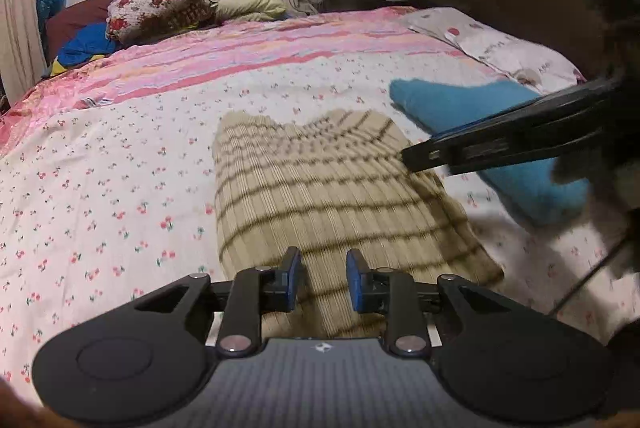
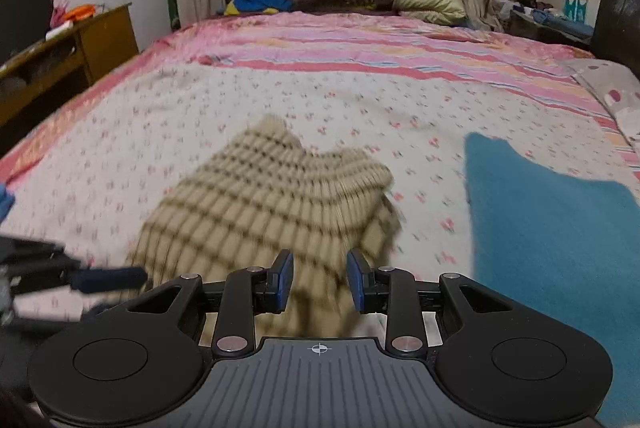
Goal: Fold small clothes
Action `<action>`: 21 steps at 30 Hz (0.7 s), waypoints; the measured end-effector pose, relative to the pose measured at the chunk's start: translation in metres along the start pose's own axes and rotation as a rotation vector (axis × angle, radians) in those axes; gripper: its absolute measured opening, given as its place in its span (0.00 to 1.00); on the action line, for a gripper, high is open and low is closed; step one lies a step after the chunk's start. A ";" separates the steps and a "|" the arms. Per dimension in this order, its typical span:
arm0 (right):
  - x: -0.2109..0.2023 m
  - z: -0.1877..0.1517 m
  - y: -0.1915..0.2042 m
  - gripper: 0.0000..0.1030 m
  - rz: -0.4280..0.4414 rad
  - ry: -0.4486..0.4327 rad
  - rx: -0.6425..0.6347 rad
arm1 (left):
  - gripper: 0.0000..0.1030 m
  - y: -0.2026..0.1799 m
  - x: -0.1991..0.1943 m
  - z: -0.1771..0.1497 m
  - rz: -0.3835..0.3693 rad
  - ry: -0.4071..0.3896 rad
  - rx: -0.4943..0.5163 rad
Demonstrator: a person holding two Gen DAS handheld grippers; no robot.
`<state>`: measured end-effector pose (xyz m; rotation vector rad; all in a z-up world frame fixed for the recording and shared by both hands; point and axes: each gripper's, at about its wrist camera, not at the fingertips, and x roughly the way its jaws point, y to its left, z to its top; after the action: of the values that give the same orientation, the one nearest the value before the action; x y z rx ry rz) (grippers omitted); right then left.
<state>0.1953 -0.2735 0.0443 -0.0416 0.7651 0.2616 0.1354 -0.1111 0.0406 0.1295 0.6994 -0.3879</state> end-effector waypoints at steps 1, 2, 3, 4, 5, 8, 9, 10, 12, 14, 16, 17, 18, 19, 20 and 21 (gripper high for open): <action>0.009 0.003 -0.001 0.28 -0.001 0.001 0.006 | 0.31 0.002 0.002 0.002 0.004 -0.005 -0.003; 0.017 0.005 -0.003 0.28 -0.004 0.002 0.015 | 0.31 0.003 0.005 0.005 0.012 -0.008 -0.005; 0.027 0.007 -0.005 0.28 -0.015 0.008 0.023 | 0.32 0.007 0.008 0.006 0.021 -0.008 -0.007; 0.036 0.008 -0.008 0.28 -0.031 0.020 0.032 | 0.32 0.010 0.011 0.006 0.023 -0.004 -0.012; 0.042 0.006 -0.010 0.28 -0.044 0.027 0.035 | 0.32 0.013 0.016 0.006 0.019 0.006 -0.016; 0.054 0.005 -0.024 0.32 -0.060 0.046 0.087 | 0.32 0.019 0.020 0.001 0.017 0.036 -0.019; 0.051 0.004 -0.029 0.32 -0.043 0.046 0.118 | 0.32 0.021 0.017 0.000 0.005 0.035 -0.024; 0.047 0.003 -0.032 0.32 -0.034 0.046 0.130 | 0.32 0.025 0.012 0.001 -0.018 0.031 -0.042; 0.038 -0.001 -0.032 0.33 -0.031 0.043 0.124 | 0.32 0.035 0.004 0.005 -0.054 0.011 -0.084; 0.025 -0.006 -0.033 0.36 0.010 0.039 0.169 | 0.33 0.045 0.001 0.012 -0.044 -0.021 -0.109; 0.013 -0.011 -0.035 0.38 0.050 0.032 0.220 | 0.34 0.057 0.003 0.018 -0.022 -0.042 -0.140; 0.009 -0.016 -0.036 0.40 0.058 0.027 0.243 | 0.36 0.062 0.006 0.019 -0.026 -0.042 -0.158; 0.006 -0.022 -0.036 0.43 0.064 0.028 0.266 | 0.36 0.068 0.010 0.020 -0.040 -0.038 -0.179; 0.006 -0.028 -0.037 0.49 0.069 0.039 0.283 | 0.36 0.072 0.014 0.019 -0.050 -0.031 -0.194; 0.009 -0.034 -0.037 0.52 0.060 0.054 0.292 | 0.36 0.075 0.020 0.018 -0.060 -0.015 -0.209; 0.012 -0.039 -0.037 0.55 0.053 0.063 0.300 | 0.38 0.077 0.024 0.015 -0.078 -0.001 -0.217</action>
<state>0.1865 -0.3117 0.0055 0.2549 0.8626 0.1948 0.1914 -0.0515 0.0353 -0.1032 0.7426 -0.3840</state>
